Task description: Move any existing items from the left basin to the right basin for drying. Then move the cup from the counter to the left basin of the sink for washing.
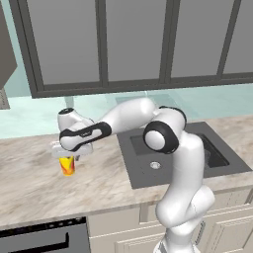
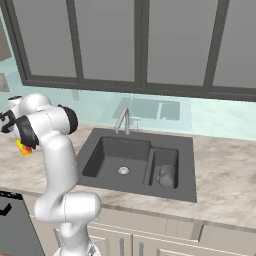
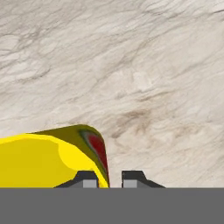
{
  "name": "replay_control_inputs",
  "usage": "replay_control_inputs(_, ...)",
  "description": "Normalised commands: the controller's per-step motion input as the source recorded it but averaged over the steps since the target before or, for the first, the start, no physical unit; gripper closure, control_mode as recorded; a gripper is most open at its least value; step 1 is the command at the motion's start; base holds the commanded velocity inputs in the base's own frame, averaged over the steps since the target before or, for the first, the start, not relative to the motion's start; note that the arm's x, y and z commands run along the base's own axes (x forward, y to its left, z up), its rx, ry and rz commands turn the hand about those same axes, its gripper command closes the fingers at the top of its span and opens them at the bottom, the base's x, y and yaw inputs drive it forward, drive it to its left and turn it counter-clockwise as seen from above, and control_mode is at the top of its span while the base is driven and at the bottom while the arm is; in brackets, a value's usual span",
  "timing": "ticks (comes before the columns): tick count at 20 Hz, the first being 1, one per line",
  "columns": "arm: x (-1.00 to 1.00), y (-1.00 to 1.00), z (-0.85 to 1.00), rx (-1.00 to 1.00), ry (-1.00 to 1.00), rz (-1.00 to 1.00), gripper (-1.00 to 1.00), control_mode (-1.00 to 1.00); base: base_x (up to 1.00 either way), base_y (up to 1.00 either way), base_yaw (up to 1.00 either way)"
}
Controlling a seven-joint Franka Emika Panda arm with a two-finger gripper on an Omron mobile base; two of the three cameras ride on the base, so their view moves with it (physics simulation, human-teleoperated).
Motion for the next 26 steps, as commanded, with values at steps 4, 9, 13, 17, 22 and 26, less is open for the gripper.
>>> replay_control_inputs(4, 0.00, 0.00, 0.00, 0.01, 0.00, 0.00, 1.00, -1.00, 0.00, 0.00, 0.00)
replay_control_inputs(9, -0.06, -0.15, 0.04, 0.00, -0.02, 0.00, 1.00, -1.00, 0.00, 0.00, 0.00)
replay_control_inputs(13, -0.10, -0.41, 0.14, 0.00, -0.06, 0.00, 1.00, -1.00, 0.00, 0.00, 0.00)
replay_control_inputs(17, -0.07, -0.53, 0.15, 0.00, -0.04, 0.00, 1.00, -1.00, 0.00, 0.00, 0.00)
replay_control_inputs(22, -0.17, -0.58, 0.05, 0.02, -0.04, -0.02, 1.00, -1.00, 0.00, 0.00, 0.00)
replay_control_inputs(26, -0.21, -0.64, 0.02, 0.06, -0.02, -0.03, 1.00, -1.00, 0.00, 0.00, 0.00)
